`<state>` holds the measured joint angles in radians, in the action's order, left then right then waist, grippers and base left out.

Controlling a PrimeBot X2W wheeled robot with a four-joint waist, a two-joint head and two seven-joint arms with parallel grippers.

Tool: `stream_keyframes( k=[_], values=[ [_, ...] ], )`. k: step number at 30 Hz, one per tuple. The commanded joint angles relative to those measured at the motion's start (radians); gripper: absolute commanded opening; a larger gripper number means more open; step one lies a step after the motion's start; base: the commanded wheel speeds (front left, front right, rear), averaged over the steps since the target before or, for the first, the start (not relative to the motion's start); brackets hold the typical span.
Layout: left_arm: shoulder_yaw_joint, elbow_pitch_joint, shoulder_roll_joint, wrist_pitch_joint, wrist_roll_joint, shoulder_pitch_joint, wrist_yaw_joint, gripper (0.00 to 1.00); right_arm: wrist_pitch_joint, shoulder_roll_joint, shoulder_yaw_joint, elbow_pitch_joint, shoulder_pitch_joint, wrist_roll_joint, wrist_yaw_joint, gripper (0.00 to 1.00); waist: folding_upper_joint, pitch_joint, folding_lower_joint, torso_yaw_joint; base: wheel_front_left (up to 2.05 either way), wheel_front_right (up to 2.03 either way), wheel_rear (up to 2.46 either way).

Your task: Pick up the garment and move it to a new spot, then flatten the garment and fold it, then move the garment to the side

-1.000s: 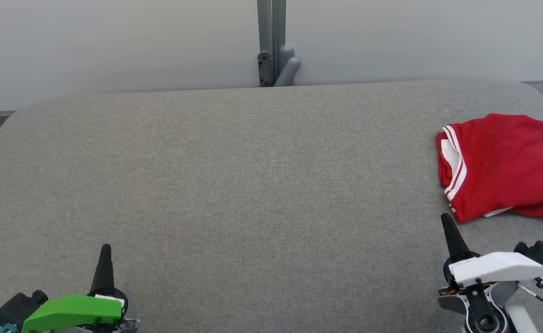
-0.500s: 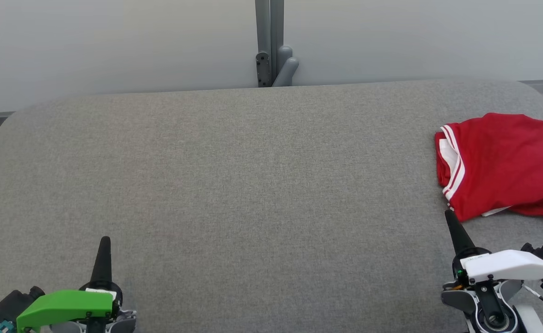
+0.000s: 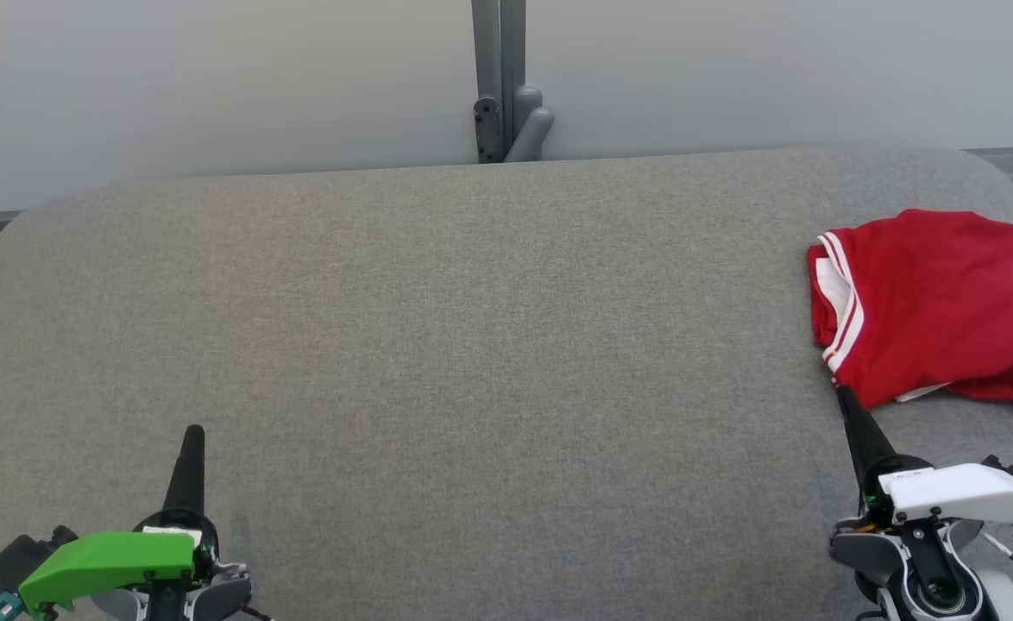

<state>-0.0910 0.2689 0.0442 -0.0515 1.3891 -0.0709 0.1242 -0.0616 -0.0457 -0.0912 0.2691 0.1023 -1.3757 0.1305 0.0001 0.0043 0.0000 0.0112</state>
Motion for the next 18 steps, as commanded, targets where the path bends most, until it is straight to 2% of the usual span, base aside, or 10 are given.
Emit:
stream_keyframes(
  k=[1,18],
  values=[
    [-0.004,-0.009,0.008,-0.006,0.030,-0.018,0.007,0.00,-0.008,-0.006,-0.007,-0.012,-0.008,-0.028,0.000,0.00,-0.0001,0.000,0.0000,-0.001,0.00,0.00,0.00],
    [-0.009,-0.025,0.009,-0.038,0.155,-0.031,0.008,0.00,-0.043,-0.006,-0.025,-0.032,-0.013,-0.159,0.000,0.00,-0.0001,-0.001,0.0000,-0.007,0.00,0.00,0.00]
  ],
)
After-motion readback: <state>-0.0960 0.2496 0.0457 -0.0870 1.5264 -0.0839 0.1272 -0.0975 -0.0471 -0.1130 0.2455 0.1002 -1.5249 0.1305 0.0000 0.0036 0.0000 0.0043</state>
